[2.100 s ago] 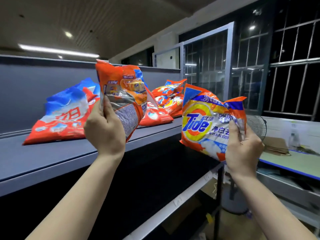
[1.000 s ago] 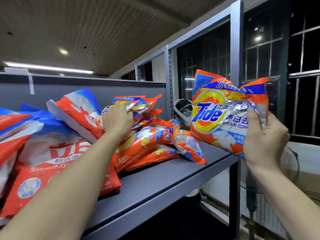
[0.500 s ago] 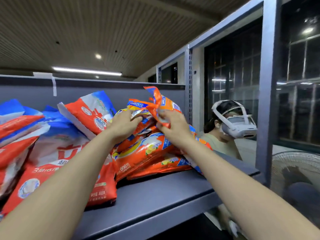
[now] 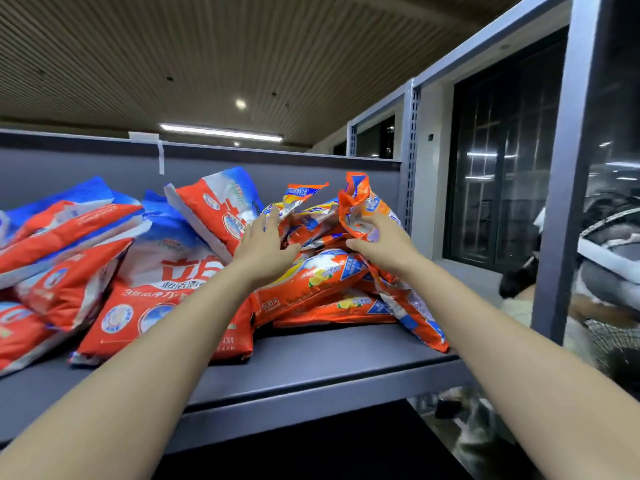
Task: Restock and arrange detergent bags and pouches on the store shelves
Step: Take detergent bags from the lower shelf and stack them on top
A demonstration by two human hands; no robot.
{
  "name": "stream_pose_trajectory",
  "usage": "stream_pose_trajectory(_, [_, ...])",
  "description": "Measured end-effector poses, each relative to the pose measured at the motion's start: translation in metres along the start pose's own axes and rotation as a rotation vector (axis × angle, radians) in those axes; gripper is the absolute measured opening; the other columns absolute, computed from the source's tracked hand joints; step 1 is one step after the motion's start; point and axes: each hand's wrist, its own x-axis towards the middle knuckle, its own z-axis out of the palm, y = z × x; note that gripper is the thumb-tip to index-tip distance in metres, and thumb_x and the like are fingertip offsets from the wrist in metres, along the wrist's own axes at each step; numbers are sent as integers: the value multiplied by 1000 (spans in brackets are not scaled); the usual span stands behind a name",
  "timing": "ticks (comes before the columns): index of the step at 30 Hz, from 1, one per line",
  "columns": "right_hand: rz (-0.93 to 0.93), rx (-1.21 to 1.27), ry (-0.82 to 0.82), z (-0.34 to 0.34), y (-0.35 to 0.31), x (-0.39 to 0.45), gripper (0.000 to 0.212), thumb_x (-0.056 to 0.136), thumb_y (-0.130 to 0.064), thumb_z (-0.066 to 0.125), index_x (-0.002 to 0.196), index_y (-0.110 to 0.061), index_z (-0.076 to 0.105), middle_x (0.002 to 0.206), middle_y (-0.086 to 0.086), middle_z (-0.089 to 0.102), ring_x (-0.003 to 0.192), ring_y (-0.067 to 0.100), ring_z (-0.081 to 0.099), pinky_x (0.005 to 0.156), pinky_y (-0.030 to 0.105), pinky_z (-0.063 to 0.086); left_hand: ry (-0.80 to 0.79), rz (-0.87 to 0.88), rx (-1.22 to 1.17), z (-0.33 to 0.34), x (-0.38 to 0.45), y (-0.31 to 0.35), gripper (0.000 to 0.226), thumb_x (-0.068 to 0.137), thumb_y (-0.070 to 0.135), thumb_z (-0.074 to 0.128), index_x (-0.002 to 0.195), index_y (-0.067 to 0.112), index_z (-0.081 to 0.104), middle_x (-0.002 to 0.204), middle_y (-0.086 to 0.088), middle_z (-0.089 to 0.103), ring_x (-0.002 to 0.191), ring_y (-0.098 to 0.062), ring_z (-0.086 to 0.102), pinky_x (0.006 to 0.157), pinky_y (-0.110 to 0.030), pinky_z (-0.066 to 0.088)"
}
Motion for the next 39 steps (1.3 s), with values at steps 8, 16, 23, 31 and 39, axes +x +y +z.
stream_pose_trajectory(8, [-35, -73, -58, -5, 8, -23, 64, 86, -35, 67, 142, -18, 41, 148, 3, 40, 137, 22, 34, 110, 34, 27, -53, -60, 40, -29, -39, 19, 56, 90, 37, 50, 139, 12, 37, 140, -12, 45, 123, -32, 46, 100, -46, 41])
stream_pose_trajectory(16, [80, -161, -136, -7, 11, -26, 33, 82, -36, 61, 110, -21, 62, 131, 0, 53, 121, 26, 48, 101, 44, 39, -41, -84, 55, -39, -69, 21, 46, 92, 34, 50, 131, 9, 44, 132, -13, 52, 115, -31, 51, 91, -39, 44])
stream_pose_trajectory(23, [66, -201, -146, -12, 16, -38, 63, 80, -44, 62, 138, -26, 46, 149, -1, 37, 140, 30, 24, 113, 50, 24, -83, -86, 87, -41, -81, 23, 35, 92, 34, 47, 119, 13, 53, 118, -10, 59, 103, -28, 55, 87, -42, 49])
stream_pose_trajectory(31, [7, -76, -29, -13, 8, -59, 59, 84, -29, 66, 138, -17, 46, 143, 4, 47, 131, 24, 43, 104, 41, 37, -59, -101, 156, -48, -101, 32, 32, 93, 37, 44, 108, 13, 59, 110, -9, 63, 97, -28, 57, 85, -43, 50])
stream_pose_trajectory(39, [-80, -146, -104, -12, -22, -101, 51, 86, -35, 60, 134, -21, 48, 137, 2, 52, 125, 25, 47, 101, 43, 42, 41, -144, 256, -67, -151, 29, 31, 93, 38, 45, 106, 16, 62, 113, -6, 64, 101, -29, 57, 84, -39, 48])
